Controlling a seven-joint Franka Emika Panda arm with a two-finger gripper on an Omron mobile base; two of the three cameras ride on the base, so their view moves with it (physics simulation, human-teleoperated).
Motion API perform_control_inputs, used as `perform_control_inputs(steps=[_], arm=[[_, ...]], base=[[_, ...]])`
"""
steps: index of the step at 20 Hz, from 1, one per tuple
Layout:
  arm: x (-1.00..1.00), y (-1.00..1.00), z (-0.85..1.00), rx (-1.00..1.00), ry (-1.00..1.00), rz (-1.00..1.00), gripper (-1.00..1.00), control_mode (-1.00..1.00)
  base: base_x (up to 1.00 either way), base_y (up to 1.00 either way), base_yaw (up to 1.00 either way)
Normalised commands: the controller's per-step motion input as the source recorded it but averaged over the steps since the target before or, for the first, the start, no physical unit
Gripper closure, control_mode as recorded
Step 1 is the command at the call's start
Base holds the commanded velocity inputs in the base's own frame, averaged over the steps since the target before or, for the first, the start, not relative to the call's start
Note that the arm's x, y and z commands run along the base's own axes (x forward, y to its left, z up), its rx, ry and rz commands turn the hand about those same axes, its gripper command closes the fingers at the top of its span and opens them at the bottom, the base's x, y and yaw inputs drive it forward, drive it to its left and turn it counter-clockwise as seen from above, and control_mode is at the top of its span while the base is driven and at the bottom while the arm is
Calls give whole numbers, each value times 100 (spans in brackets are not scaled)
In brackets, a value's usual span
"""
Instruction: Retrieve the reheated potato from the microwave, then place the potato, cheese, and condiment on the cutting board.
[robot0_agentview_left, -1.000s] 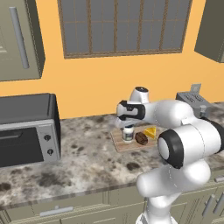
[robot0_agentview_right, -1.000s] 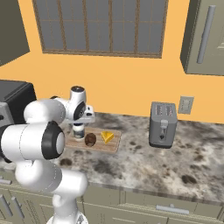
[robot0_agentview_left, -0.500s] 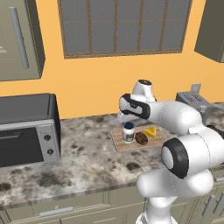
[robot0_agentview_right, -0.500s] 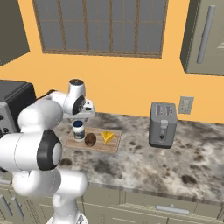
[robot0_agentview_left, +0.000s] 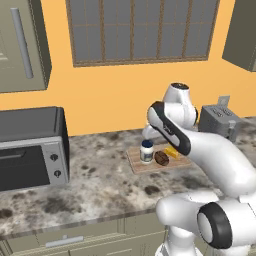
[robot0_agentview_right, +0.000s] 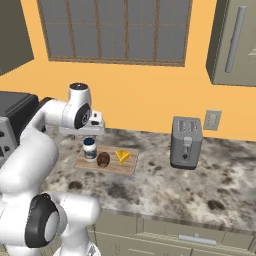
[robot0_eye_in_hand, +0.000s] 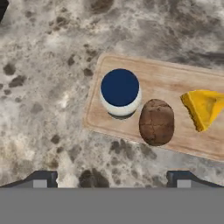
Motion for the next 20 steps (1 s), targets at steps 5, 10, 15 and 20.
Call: perform_control_inputs(steps=[5, 10, 15, 20], arm=[[-97, -28, 30, -7, -2, -13, -100, -100], [-70, -46, 14, -8, 0, -17, -100, -100], [-32, -54, 15, 0, 1, -14, -100, -100], [-17, -46, 25, 0, 1, -11, -100, -100]], base=[[0, 0, 0], [0, 0, 0], [0, 0, 0], [0, 0, 0]])
